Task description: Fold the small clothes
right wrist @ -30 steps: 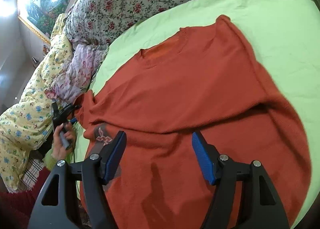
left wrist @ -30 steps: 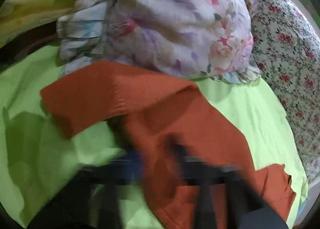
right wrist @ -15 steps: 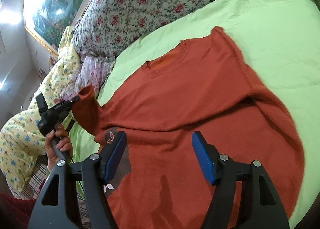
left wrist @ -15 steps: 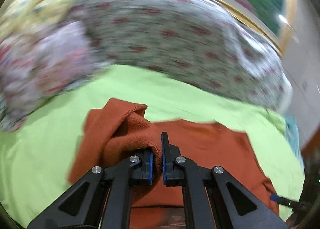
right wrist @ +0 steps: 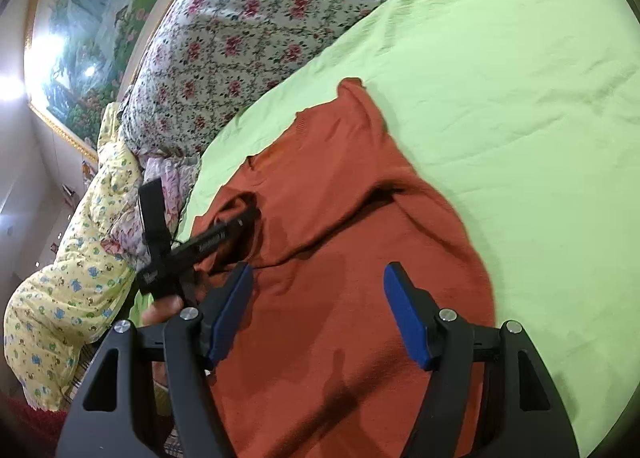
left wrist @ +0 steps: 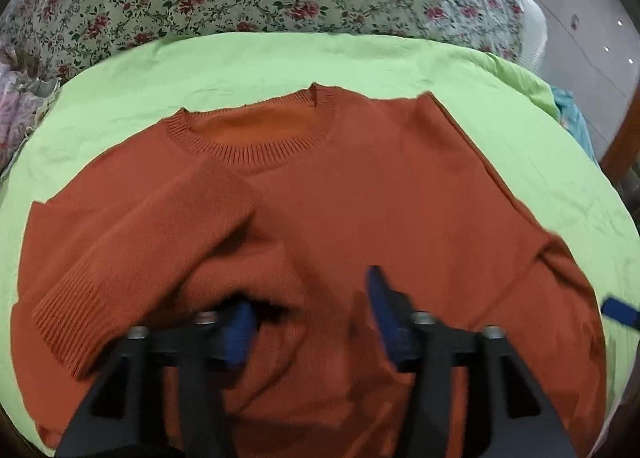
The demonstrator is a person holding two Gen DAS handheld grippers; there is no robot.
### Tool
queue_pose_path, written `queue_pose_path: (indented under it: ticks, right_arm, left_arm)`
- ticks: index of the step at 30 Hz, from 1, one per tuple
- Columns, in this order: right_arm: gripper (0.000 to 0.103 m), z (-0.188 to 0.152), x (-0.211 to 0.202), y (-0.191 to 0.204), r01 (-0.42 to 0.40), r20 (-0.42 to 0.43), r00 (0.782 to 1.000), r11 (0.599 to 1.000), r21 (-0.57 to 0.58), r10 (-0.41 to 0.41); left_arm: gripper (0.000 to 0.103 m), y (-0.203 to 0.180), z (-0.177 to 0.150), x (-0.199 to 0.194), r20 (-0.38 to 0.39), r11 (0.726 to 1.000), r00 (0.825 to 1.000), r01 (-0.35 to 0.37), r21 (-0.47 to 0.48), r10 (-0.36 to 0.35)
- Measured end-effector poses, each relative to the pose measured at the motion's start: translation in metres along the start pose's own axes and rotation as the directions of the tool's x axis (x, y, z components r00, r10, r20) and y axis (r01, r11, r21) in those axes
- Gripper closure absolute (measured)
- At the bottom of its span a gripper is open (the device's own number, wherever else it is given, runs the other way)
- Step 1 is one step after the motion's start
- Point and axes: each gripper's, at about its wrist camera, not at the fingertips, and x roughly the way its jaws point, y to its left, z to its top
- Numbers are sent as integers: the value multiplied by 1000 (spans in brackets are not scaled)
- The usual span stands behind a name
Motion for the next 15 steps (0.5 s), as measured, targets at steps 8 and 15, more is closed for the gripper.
queue_pose_path:
  ticks: [8,15]
  right_arm:
    - [34,6,31,23,-11,-36,999,998,-62,9]
    - [34,16,102,105,-26,-118,993,951,-307,-11]
  left_arm:
    - [33,49,-55,-71,48,997,998,-31,-67,34]
    - [32,125,-83,-100,62,956,971,-214,-201,231]
